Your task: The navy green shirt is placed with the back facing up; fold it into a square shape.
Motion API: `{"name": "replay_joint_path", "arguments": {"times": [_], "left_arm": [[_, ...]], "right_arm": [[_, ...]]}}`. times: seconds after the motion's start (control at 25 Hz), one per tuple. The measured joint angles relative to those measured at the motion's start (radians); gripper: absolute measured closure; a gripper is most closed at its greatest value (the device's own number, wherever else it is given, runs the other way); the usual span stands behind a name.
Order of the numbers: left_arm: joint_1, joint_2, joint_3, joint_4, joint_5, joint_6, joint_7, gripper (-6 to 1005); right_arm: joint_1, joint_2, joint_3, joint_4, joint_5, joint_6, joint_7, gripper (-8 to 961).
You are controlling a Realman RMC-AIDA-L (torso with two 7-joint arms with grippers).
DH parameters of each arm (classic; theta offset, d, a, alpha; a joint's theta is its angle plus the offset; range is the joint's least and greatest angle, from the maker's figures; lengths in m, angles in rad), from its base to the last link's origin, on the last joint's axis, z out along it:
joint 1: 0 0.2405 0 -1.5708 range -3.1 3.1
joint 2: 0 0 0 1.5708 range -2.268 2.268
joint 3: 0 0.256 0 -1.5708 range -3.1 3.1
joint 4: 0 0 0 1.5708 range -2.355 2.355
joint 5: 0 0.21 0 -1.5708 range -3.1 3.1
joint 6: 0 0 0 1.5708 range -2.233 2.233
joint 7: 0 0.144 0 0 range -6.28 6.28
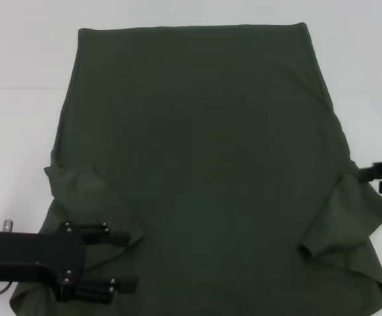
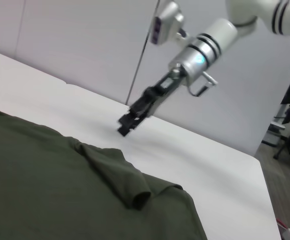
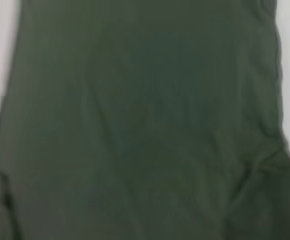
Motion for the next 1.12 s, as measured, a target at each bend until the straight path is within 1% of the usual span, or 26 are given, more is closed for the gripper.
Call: {"name": "replay_joint_path", "arguments": {"times": [0.16, 0.24, 0.32, 0.4, 0.52, 0.56, 0.64, 0.84, 0.96, 1.12], "left_arm": [[0.002, -0.001, -0.016, 0.0, -0.003, -0.001, -0.001, 157], [0.002, -0.001, -0.03, 0.0, -0.006, 0.0, -0.004, 157], [0.003, -0.002, -0.045, 0.0, -0.014, 0.001, -0.012, 157], [0.003, -0.001, -0.063, 0.0, -0.026, 0.0, -0.02, 158], [0.003, 0.0, -0.083, -0.002, -0.04, 0.0, -0.025, 158], [0.004, 0.001, -0.121, -0.012, -0.069, -0.003, -0.026, 158], [0.004, 0.001, -0.136, -0.027, -0.086, -0.013, -0.026, 158], [-0.002, 0.006, -0.146, -0.073, -0.133, -0.055, -0.026, 158], [-0.006, 0.007, -0.146, -0.077, -0.134, -0.067, -0.026, 157], [-0.006, 0.006, -0.148, -0.077, -0.139, -0.081, -0.026, 157]], "right_arm": [[-0.121, -0.004, 0.148, 0.034, 0.185, -0.095, -0.103, 241], [-0.191, -0.004, 0.216, 0.083, 0.294, -0.139, -0.17, 239], [-0.249, -0.003, 0.259, 0.141, 0.378, -0.163, -0.234, 238], [-0.3, 0.006, 0.286, 0.191, 0.428, -0.169, -0.296, 237], [-0.361, 0.028, 0.33, 0.256, 0.466, -0.17, -0.383, 235], [-0.375, 0.035, 0.345, 0.274, 0.471, -0.17, -0.403, 234], [-0.396, 0.043, 0.361, 0.305, 0.471, -0.167, -0.412, 233], [-0.429, 0.048, 0.365, 0.352, 0.468, -0.132, -0.366, 18], [-0.439, 0.053, 0.374, 0.378, 0.469, -0.103, -0.342, 16], [-0.417, 0.061, 0.364, 0.387, 0.456, -0.066, -0.306, 15]]}}
